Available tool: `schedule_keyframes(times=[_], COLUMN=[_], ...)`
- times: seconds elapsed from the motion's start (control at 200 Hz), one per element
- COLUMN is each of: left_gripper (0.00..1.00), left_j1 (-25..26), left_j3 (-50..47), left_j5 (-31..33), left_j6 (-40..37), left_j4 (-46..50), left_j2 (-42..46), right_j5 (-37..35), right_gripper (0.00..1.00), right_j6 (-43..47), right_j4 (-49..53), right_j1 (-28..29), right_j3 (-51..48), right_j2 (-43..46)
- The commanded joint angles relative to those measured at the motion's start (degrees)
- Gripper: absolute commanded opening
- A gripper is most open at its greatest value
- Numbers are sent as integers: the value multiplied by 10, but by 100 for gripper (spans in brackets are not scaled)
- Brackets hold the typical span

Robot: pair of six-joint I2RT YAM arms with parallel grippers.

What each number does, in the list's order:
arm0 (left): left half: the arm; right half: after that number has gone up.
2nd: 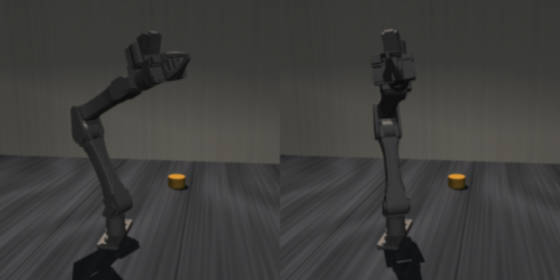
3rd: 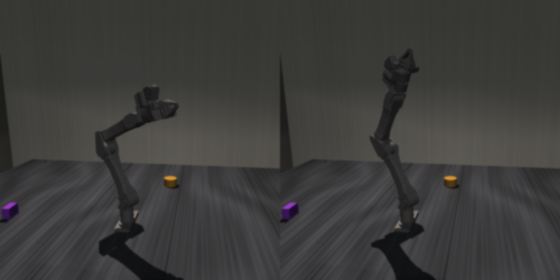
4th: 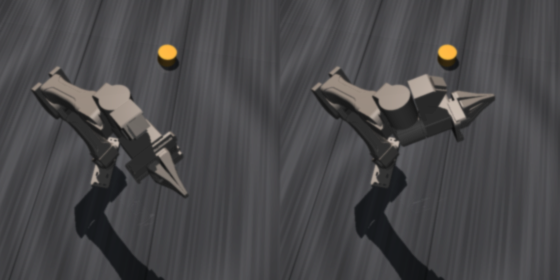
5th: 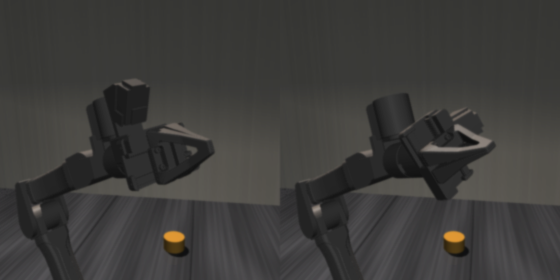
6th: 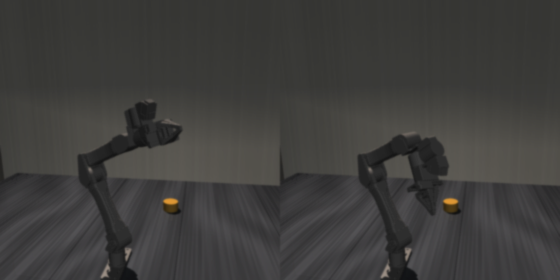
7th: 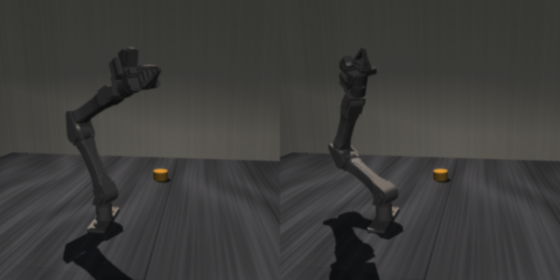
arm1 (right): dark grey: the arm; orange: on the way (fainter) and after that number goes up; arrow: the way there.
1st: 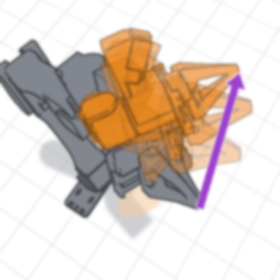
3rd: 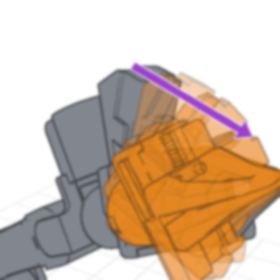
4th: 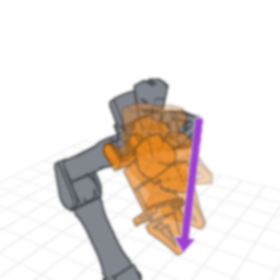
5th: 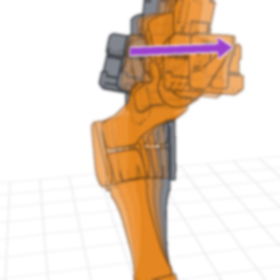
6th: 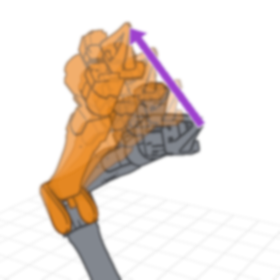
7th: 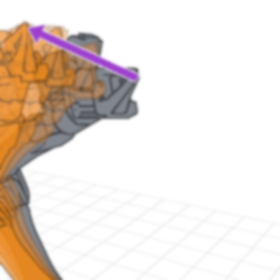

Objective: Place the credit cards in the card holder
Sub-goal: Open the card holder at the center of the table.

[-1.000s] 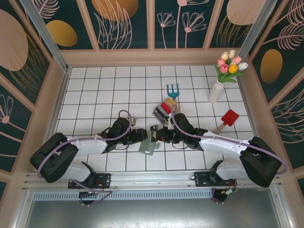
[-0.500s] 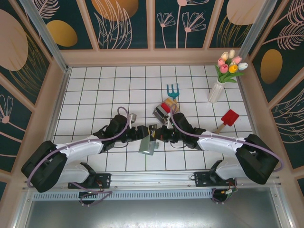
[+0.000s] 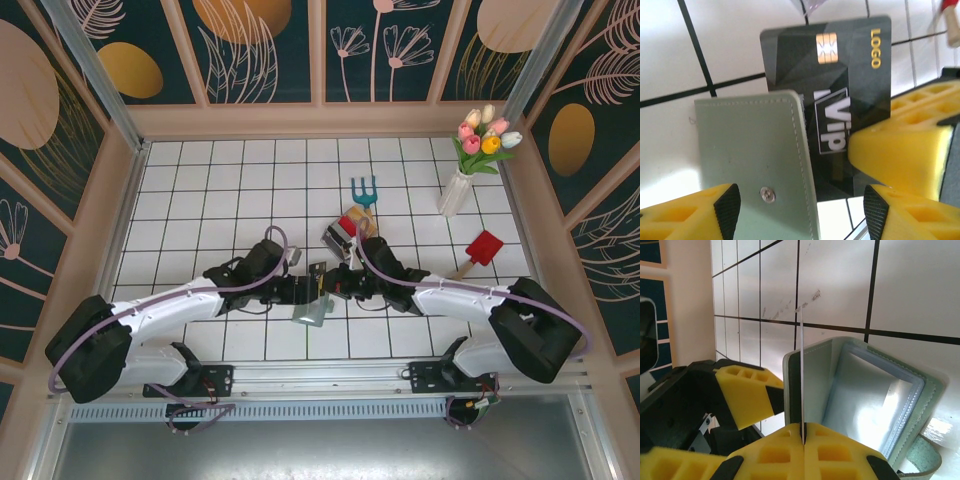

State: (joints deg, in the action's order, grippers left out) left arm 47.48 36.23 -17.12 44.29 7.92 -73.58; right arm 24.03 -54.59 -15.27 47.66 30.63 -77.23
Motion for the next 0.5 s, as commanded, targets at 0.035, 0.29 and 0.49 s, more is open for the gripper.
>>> schedule_keyframes(times=[0.035, 0.29, 0.49], left_gripper=[65, 58, 47], left_j1=[20, 20, 20], left_j3=[38, 61, 61], left_j5=[57, 73, 91], left_j6=[-40, -66, -61], left_j4=[110, 135, 133], left_j2=[-13, -14, -8], right_j5=[10, 16, 18], right_gripper=[0, 0, 0], right_j6=[-6, -9, -8], right_j4=[-29, -36, -38], right_j1=[-4, -5, -7], right_j3=[15, 15, 17], right_j2=[-11, -13, -13])
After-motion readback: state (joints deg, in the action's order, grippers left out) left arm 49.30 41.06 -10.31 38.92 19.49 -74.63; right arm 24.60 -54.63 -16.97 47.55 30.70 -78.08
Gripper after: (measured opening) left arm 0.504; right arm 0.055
